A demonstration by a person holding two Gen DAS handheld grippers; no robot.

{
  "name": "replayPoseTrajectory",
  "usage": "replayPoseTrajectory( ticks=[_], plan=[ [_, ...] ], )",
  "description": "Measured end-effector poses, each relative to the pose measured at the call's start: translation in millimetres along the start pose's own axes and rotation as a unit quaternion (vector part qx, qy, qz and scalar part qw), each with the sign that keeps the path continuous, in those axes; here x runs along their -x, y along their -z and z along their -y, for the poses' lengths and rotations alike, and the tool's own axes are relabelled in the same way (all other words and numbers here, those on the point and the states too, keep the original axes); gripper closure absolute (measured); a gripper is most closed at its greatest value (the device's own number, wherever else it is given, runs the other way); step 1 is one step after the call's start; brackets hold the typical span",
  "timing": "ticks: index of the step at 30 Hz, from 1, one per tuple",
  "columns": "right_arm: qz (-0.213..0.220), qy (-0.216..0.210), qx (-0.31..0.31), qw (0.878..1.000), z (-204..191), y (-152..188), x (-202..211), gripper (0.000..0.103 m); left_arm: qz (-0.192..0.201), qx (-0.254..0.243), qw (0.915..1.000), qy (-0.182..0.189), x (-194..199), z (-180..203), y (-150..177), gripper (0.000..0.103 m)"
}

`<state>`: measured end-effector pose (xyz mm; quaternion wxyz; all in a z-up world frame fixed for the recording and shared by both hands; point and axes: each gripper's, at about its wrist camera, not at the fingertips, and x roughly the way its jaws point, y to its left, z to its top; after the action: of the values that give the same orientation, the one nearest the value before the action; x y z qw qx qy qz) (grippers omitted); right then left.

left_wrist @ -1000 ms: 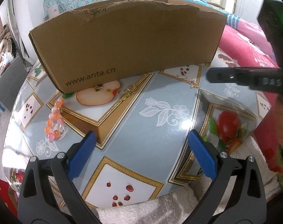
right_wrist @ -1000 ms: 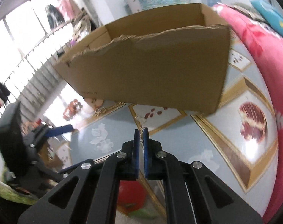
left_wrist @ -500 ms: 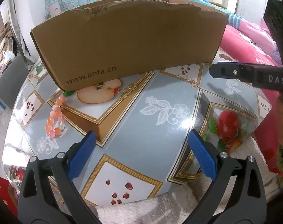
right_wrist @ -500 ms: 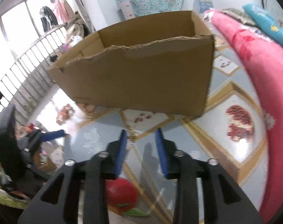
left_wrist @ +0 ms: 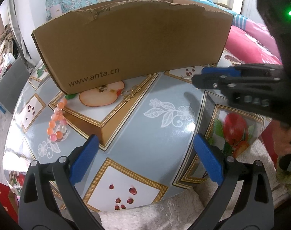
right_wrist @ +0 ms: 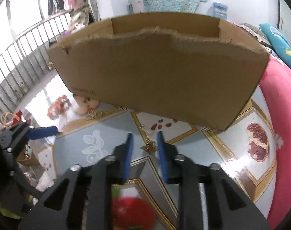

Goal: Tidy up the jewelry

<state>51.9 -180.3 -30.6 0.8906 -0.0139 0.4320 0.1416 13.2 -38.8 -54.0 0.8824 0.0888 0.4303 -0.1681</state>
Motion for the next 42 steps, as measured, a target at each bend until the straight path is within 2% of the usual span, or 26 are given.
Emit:
replayPoseTrajectory(
  ticks=[1,12,18,22,28,32,34,37,39,41,42],
  plan=[
    [-0.006,0.001,-0.001,1.000,0.2,1.1,-2.2,0.090,0.000,0.000,1.0000,0.000,0.3,0.3,0.7,0.007],
    [-0.014,-0.005,-0.015,1.000,7.4,15.7,10.6,0.090,0.000,-0.002,1.0000,0.000,1.4,1.1,0.1,0.007],
    [-0.007,-0.036,-0.036,0.999,16.1,18.8,18.3,0.090,0.001,-0.002,1.0000,0.000,1.6,1.3,0.4,0.007],
    [0.008,-0.056,-0.051,0.997,23.3,19.8,30.2,0.084,-0.004,-0.002,1.0000,0.000,0.8,1.3,-0.8,0.007],
    [0.002,-0.040,-0.060,0.997,34.1,33.2,38.8,0.082,-0.003,-0.006,1.0000,0.003,-0.3,1.3,-2.6,0.007],
    [0.015,-0.042,-0.073,0.996,39.8,40.7,42.0,0.082,-0.005,-0.012,0.9997,0.023,1.2,0.6,-4.9,0.007],
    [0.019,-0.045,-0.079,0.996,42.4,42.2,41.6,0.082,0.009,-0.007,0.9987,0.050,6.8,0.6,-9.1,0.008],
    [0.025,-0.054,-0.086,0.995,48.0,43.2,39.9,0.082,0.038,-0.030,0.9969,0.062,15.3,11.3,-16.8,0.009],
    [0.027,-0.060,-0.091,0.994,52.2,43.9,37.5,0.082,0.051,-0.054,0.9950,0.067,17.9,22.6,-21.9,0.014],
    [0.030,-0.068,-0.097,0.993,56.6,44.7,35.7,0.082,0.051,-0.071,0.9932,0.077,16.3,32.9,-27.2,0.027],
    [0.032,-0.071,-0.099,0.992,58.8,45.1,35.5,0.082,0.048,-0.080,0.9923,0.081,13.6,38.4,-30.0,0.028]
  ],
)
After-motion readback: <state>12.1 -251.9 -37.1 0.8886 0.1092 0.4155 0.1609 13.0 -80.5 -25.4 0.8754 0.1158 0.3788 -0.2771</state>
